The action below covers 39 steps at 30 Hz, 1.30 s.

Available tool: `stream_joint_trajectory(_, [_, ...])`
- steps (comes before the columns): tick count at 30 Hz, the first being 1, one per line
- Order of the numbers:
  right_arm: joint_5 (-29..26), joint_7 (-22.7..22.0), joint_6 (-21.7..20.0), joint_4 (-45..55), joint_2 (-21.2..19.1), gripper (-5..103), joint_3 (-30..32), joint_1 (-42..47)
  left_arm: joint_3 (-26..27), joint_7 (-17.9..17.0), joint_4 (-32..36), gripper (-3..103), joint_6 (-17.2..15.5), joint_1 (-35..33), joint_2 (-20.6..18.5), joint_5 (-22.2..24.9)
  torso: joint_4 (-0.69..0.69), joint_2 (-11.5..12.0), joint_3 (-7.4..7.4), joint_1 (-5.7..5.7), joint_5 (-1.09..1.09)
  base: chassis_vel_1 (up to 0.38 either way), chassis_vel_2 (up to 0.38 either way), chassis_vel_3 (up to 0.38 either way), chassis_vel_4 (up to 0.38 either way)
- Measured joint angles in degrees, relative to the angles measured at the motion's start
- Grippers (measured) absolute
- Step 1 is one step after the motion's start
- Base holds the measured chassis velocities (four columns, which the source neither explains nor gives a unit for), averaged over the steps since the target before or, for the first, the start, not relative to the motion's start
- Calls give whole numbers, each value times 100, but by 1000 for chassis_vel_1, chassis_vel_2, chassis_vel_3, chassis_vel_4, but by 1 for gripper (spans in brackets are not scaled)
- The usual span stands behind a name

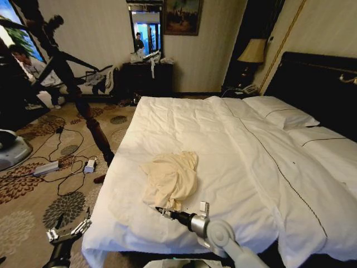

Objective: Pick up the clothes from the bed and hang them on the clothes hanger.

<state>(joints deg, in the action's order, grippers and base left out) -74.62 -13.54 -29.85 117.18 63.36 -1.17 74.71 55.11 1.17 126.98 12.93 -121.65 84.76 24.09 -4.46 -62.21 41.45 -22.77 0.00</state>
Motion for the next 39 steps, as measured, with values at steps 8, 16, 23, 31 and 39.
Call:
stream_joint_trajectory(8, [-43,-100,-58,150,-68,100,-78,-94,54,0,-44,97,34,-30,-21,86,0,0,0,0,-1,0,0,0,0])
stream_joint_trajectory(16, [155,-129,-124,-462,491,100,-224,-375,110,-1,-23,97,3,57,33,152,1,0,0,0,0,0,0,0,0])
stream_joint_trajectory(23, [413,-172,-160,-657,487,100,-333,-434,152,-6,13,97,-61,159,24,214,0,0,0,0,0,0,0,0,0])
stream_joint_trajectory(31, [596,-204,-188,-798,569,96,-406,-594,150,-13,32,97,-73,156,11,237,0,0,0,0,0,0,0,0,0])
stream_joint_trajectory(39, [607,-228,-196,-848,547,64,-530,-685,168,-20,34,97,-68,150,-6,267,0,0,0,0,0,0,0,0,0])
